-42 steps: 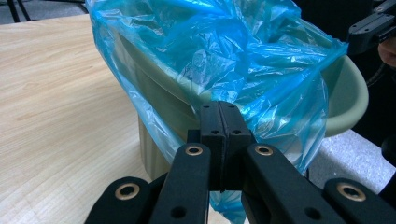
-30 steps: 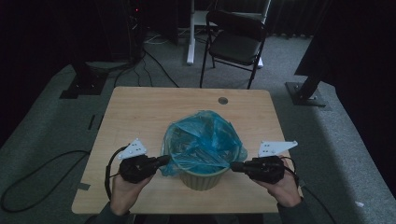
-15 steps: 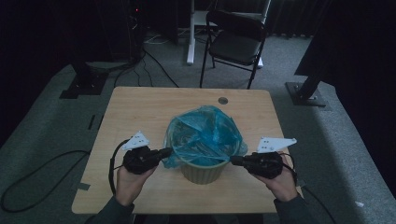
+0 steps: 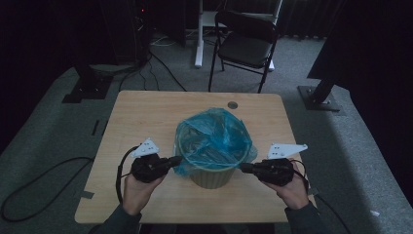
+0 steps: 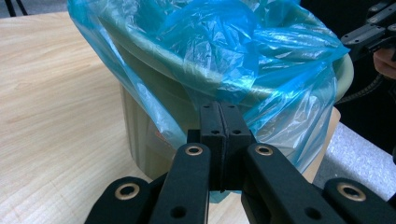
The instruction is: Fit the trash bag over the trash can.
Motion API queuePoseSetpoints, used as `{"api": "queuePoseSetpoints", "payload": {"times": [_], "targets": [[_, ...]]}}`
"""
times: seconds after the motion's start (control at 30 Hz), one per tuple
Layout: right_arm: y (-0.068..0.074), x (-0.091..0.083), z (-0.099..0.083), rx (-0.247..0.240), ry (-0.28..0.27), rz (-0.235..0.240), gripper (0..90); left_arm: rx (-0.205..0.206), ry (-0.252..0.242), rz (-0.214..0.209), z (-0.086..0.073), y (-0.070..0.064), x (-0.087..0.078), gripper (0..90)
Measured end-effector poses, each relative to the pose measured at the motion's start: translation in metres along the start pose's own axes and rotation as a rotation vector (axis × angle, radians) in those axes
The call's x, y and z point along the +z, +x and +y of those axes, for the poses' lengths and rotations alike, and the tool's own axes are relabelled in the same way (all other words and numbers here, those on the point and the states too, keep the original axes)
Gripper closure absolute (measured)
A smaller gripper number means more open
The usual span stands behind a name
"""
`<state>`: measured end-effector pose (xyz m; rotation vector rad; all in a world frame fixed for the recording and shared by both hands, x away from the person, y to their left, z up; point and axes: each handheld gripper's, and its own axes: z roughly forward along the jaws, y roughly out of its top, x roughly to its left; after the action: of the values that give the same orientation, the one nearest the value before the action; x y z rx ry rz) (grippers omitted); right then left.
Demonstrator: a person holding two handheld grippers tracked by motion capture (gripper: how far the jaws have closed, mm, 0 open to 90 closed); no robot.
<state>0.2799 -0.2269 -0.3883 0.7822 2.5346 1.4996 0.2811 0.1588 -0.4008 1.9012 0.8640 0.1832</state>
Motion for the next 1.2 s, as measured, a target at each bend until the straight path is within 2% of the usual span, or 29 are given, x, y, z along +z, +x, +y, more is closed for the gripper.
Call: {"api": "queuePoseSetpoints", "payload": {"times": [0.4,0.8,0.93,1.03,1.2], "targets": [[-0.001,0.007,-0.006,0.011,0.039,0.040,90.0,-0.006,0.040,-0.012,-0.012,-0.002,0.009,90.0],[-0.009,0.010,-0.014,0.045,0.069,0.028,90.0,-0.026,0.059,-0.003,-0.018,0.004,0.014,90.0],[-0.012,0.011,-0.017,0.054,0.082,0.018,90.0,-0.037,0.063,-0.008,-0.020,0.006,0.016,90.0],[-0.013,0.010,-0.020,0.063,0.096,0.014,90.0,-0.061,0.069,-0.014,-0.024,0.009,0.018,90.0],[-0.014,0.009,-0.022,0.068,0.104,0.009,89.2,-0.068,0.071,-0.015,-0.025,0.011,0.017,90.0]]}}
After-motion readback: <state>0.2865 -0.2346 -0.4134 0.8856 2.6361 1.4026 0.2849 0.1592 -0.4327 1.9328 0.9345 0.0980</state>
